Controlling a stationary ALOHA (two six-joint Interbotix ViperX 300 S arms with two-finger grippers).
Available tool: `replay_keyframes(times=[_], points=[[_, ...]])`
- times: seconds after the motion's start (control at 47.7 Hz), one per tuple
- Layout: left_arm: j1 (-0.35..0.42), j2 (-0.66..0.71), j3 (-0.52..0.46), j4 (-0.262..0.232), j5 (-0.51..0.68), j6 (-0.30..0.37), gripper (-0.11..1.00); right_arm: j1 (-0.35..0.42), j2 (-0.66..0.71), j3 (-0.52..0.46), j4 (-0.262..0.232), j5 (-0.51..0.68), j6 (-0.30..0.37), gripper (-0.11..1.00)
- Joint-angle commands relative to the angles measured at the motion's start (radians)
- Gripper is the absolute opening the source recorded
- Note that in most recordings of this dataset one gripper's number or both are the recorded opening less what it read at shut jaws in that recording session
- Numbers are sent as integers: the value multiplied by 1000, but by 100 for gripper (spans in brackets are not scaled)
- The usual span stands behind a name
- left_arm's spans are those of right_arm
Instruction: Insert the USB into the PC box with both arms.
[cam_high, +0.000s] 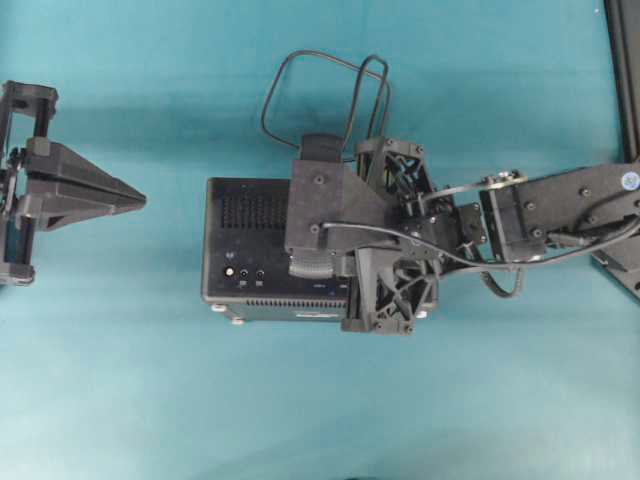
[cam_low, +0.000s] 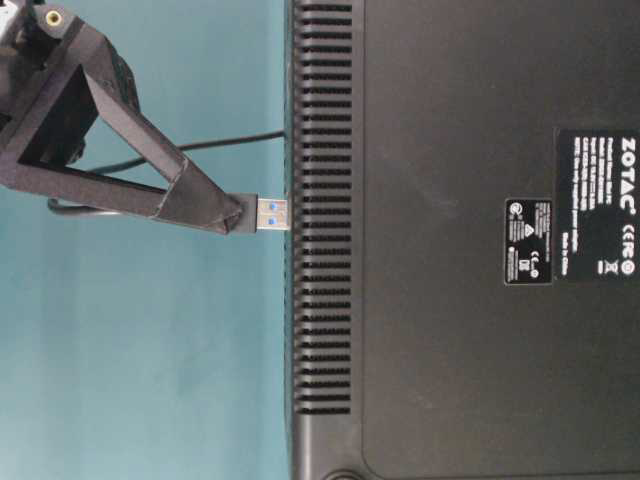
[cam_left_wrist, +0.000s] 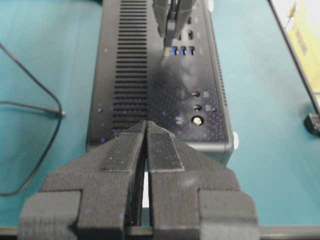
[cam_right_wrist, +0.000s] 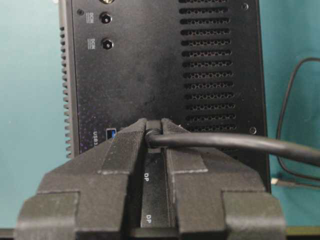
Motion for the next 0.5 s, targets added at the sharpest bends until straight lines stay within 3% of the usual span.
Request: replay_keyframes(times=[0.0, 0.482], points=[[0, 0, -14, 3, -9, -2, 0, 12, -6, -5, 5, 6, 5, 8], [0, 3, -14, 2, -12, 0, 0, 21, -5, -8, 5, 21, 2, 8]])
